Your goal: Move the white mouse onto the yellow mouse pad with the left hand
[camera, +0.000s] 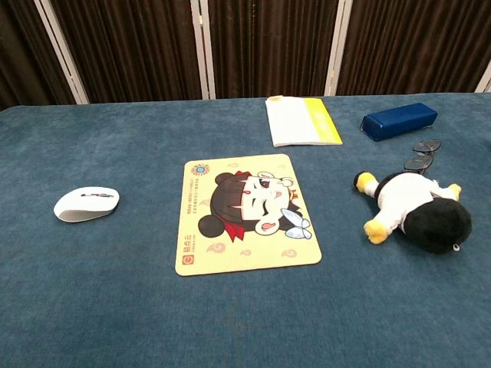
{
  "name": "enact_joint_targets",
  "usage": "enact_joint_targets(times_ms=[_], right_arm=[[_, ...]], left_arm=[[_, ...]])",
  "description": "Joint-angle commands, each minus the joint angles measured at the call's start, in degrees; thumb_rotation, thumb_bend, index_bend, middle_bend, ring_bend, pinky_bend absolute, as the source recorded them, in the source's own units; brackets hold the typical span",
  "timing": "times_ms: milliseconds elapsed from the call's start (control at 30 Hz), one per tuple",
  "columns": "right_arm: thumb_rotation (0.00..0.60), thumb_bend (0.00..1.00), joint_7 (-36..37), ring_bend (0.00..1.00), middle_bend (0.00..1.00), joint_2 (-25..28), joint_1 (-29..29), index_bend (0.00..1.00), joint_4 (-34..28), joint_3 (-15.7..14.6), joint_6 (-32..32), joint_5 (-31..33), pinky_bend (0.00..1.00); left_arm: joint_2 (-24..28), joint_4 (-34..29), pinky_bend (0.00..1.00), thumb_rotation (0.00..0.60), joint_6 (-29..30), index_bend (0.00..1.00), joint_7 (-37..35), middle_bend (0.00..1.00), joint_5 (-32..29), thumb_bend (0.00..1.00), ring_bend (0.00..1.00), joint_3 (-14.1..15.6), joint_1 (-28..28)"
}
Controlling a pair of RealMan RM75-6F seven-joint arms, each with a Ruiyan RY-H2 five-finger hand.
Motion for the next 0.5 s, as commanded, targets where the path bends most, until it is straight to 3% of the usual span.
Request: enact_joint_targets(times_ms=[33, 500], right_arm=[[0.600, 0.11, 0.0, 0.00, 0.00, 0.0, 0.0, 0.00, 0.0, 0.0, 0.0, 0.0, 0.00], [0.600, 0.11, -0.3, 0.00, 0.00, 0.0, 0.1, 0.00, -0.2, 0.1, -0.1, 0.2, 0.00]], left_arm=[[0.0, 0.0, 0.00, 0.600, 0.0, 0.00, 0.0, 0.00, 0.0, 0.18, 0.00, 0.0, 0.0], [0.0, 0.2, 0.00, 0.600, -0.3, 0.00, 0.2, 0.00, -0.2, 0.18, 0.00, -0.1, -0.2]])
